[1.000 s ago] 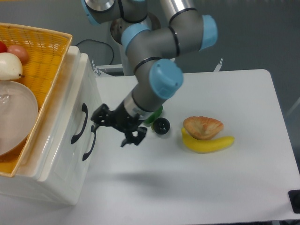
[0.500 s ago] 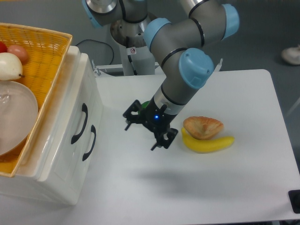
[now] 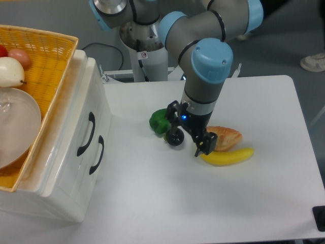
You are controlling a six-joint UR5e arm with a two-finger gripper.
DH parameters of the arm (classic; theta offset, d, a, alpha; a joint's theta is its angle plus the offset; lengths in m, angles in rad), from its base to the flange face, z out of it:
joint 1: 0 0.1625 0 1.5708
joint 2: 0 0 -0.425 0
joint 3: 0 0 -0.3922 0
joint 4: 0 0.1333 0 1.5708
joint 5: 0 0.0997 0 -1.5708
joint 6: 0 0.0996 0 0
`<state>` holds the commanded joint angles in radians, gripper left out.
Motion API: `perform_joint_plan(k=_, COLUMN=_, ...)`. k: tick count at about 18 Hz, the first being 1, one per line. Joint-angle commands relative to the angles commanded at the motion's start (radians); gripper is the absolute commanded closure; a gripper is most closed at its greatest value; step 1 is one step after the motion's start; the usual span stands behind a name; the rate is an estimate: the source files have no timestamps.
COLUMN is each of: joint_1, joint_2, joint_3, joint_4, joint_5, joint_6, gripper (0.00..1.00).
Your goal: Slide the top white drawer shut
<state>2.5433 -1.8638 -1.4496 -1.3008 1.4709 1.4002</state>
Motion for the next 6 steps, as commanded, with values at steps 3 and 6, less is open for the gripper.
perform_joint_plan(k=3, joint_1=0.009, joint_2=0.002, joint_3=0.002, joint_4=0.002, joint_5=0.069, joint_6=0.116, gripper=0.0)
perform_joint_plan(k=6, joint_1=0.018, joint_2=0.002, joint_3=0.002, joint_4=0.018, joint_5=0.071, joint_6=0.151, gripper=0.0)
